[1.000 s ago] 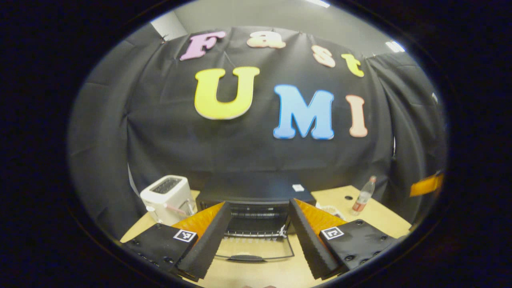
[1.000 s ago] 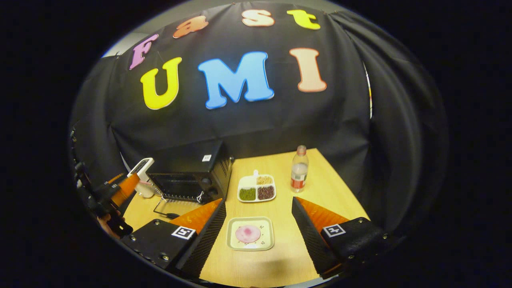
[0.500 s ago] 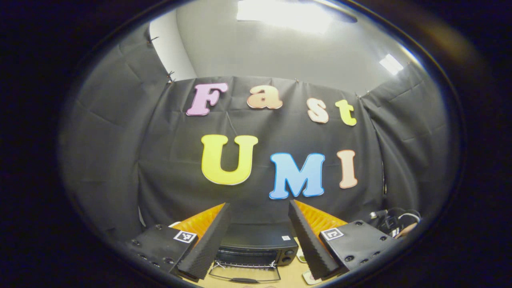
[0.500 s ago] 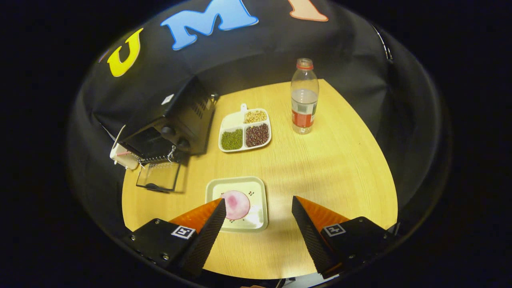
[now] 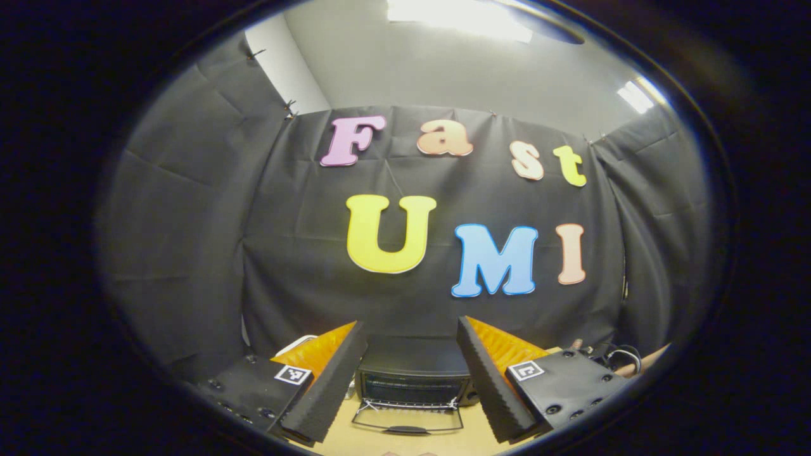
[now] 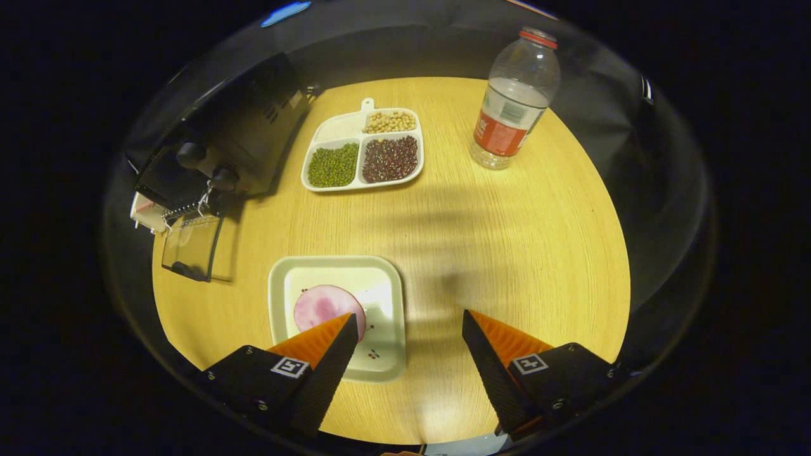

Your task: Open the electric oven with the left hand, put the food in, and close the electric oven.

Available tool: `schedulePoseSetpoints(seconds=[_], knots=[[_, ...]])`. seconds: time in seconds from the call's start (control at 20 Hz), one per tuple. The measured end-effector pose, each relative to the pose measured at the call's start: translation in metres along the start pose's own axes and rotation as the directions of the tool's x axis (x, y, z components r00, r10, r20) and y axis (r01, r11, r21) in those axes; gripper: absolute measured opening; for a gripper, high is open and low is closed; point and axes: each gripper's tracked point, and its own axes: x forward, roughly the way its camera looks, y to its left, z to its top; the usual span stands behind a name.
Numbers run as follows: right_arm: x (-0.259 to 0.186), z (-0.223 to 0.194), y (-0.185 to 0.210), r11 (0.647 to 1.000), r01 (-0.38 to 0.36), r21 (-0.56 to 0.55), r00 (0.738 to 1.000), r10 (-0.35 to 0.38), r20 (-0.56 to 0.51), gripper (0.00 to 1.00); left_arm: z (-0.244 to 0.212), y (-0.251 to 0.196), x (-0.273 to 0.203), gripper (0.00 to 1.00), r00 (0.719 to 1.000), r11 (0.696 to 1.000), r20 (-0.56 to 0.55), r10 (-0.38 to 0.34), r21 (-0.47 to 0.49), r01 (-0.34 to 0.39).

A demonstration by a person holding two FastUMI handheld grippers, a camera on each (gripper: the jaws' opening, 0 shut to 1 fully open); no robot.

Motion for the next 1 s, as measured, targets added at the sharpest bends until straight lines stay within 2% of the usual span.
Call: schedulePoseSetpoints(seconds=[0.3, 0.4, 0.5, 0.55, 0.6, 0.65, 0.7, 0.75, 0.85, 1.0], knots=[[0.027, -0.004, 0.001, 0.997, 0.049, -0.052, 0.996, -0.052, -0.066, 1.0, -0.013, 0.023, -0.001, 1.0, 0.998, 0.999, -0.038, 0.048, -0.017, -0.049], [0.029, -0.004, 0.005, 0.999, 0.023, -0.04, 0.997, -0.025, -0.07, 0.98, -0.015, 0.024, -0.001, 1.0, 0.997, 0.998, -0.045, 0.055, -0.011, -0.055], [0.031, -0.006, 0.012, 0.999, -0.037, -0.026, 0.997, 0.035, -0.075, 0.93, -0.018, 0.022, -0.001, 1.0, 0.997, 0.998, -0.05, 0.054, -0.007, -0.055], [0.033, -0.005, 0.013, 0.997, -0.057, -0.046, 0.997, 0.054, -0.063, 0.76, -0.018, 0.019, -0.001, 1.0, 0.997, 0.999, -0.053, 0.052, -0.003, -0.053], [0.028, -0.002, 0.012, 0.997, -0.065, -0.051, 0.996, 0.062, -0.067, 0.72, -0.02, 0.016, 0.0, 1.0, 0.997, 0.999, -0.058, 0.051, 0.001, -0.051], [0.024, -0.006, 0.01, 0.996, -0.075, -0.054, 0.994, 0.07, -0.084, 0.34, -0.02, 0.012, 0.0, 1.0, 0.997, 0.999, -0.061, 0.05, 0.006, -0.049], [0.024, 0.001, 0.006, 0.996, -0.071, -0.055, 0.995, 0.067, -0.074, 0.34, -0.022, 0.008, -0.001, 1.0, 0.997, 0.999, -0.064, 0.046, 0.009, -0.046], [0.032, -0.013, 0.007, 0.996, -0.086, -0.027, 0.99, 0.083, -0.115, 0.11, -0.021, 0.003, -0.001, 1.0, 0.997, 0.999, -0.065, 0.043, 0.011, -0.042], [0.033, -0.01, 0.005, 0.989, -0.142, 0.039, 0.983, 0.146, -0.115, 0.01, -0.017, -0.009, -0.003, 1.0, 0.997, 0.999, -0.063, 0.037, 0.02, -0.036], [0.03, -0.013, 0.003, 0.975, -0.213, 0.072, 0.972, 0.218, -0.085, 0.01, -0.012, -0.028, -0.01, 1.0, 0.997, 0.998, -0.059, 0.039, 0.042, -0.036]])
